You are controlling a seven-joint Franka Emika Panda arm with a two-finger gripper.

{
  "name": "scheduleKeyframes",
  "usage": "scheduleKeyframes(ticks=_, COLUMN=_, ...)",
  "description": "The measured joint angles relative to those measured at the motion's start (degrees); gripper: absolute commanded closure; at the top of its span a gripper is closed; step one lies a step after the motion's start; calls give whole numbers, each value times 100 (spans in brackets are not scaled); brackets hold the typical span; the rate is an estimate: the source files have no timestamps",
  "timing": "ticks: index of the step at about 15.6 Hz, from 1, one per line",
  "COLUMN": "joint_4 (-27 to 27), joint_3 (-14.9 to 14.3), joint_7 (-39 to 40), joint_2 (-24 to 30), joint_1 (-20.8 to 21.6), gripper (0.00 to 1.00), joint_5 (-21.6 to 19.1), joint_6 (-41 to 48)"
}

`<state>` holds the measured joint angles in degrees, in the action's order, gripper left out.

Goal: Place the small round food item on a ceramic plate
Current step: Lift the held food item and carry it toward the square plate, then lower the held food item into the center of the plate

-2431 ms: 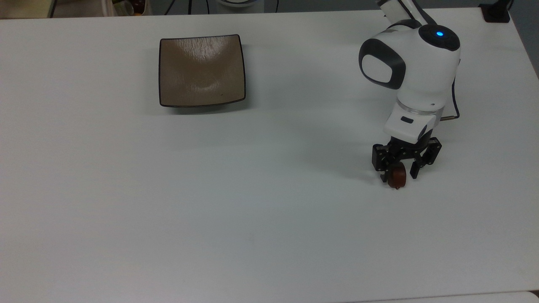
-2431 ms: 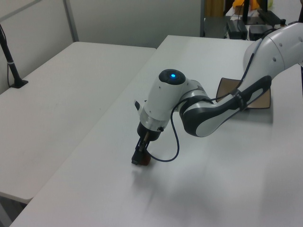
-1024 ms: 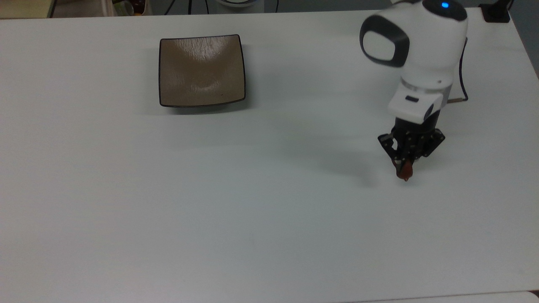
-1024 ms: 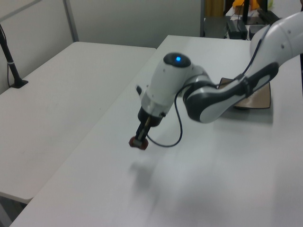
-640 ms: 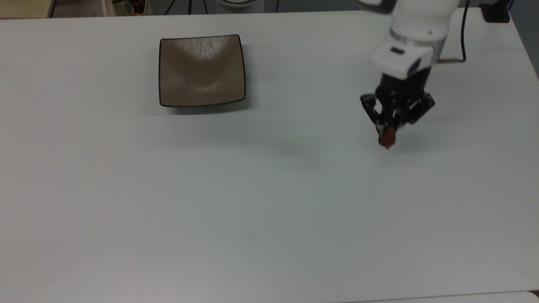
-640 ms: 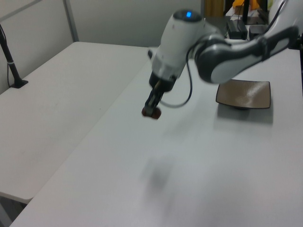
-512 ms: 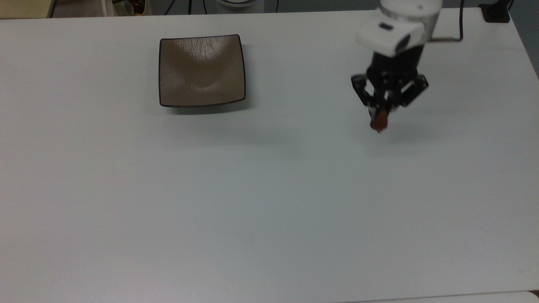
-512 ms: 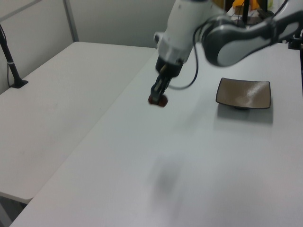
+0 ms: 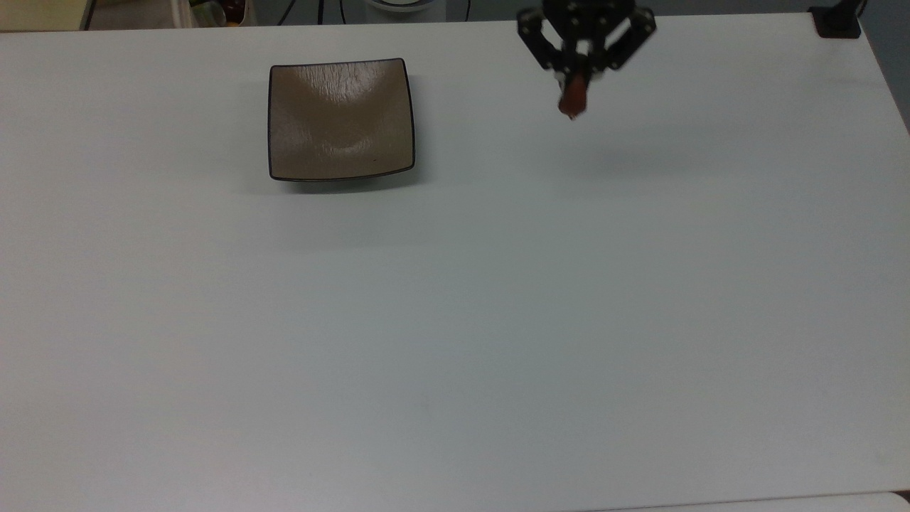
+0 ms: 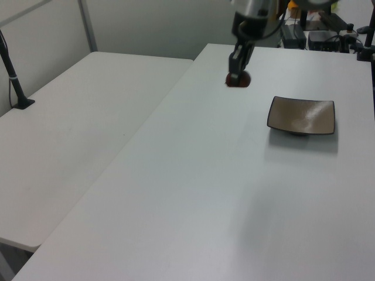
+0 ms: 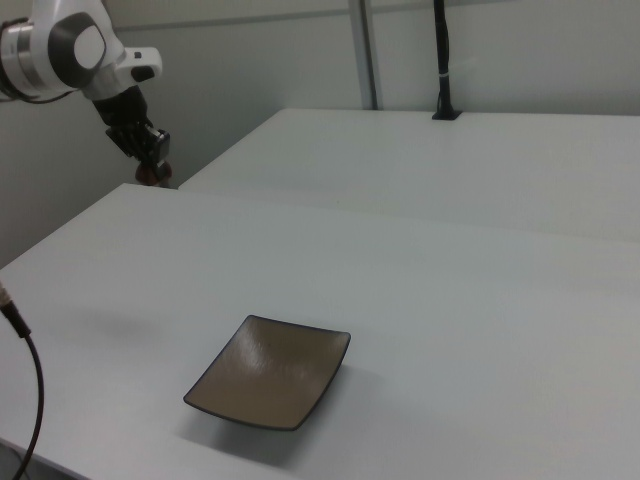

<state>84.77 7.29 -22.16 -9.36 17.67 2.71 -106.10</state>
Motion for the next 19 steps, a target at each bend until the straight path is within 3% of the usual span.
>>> scheduleKeyframes(ticks=3, joint_4=334, joint_3=-72, joint_7=614, joint_2=442, joint_1=-206, gripper=87, joint_5=-292, joint_6=330)
scheduleKeyframes(ticks=7, joint_4=740, joint_3=-439, joint_7=1252, joint_2=873, joint_1=-245, gripper=86, joint_5=-470, joint_6=837)
scheduleKeyframes(ticks=10, joint_4=925, joint_3=-707, joint_7=1766, joint_2=1025, joint_1=-262, gripper=86, joint_5=-502, joint_6=1195)
scheduleKeyframes(ticks=15, joint_4=1382, joint_3=-899, joint_7=2006, joint_2=1147, joint_1=-469, gripper=84, joint_5=-503, joint_6=1204)
scheduleKeyframes(ticks=19, joint_4=1719, joint_3=-987, joint_7=2242, joint_2=1163, joint_1=-953, gripper=84, joint_5=-503, joint_6=1204)
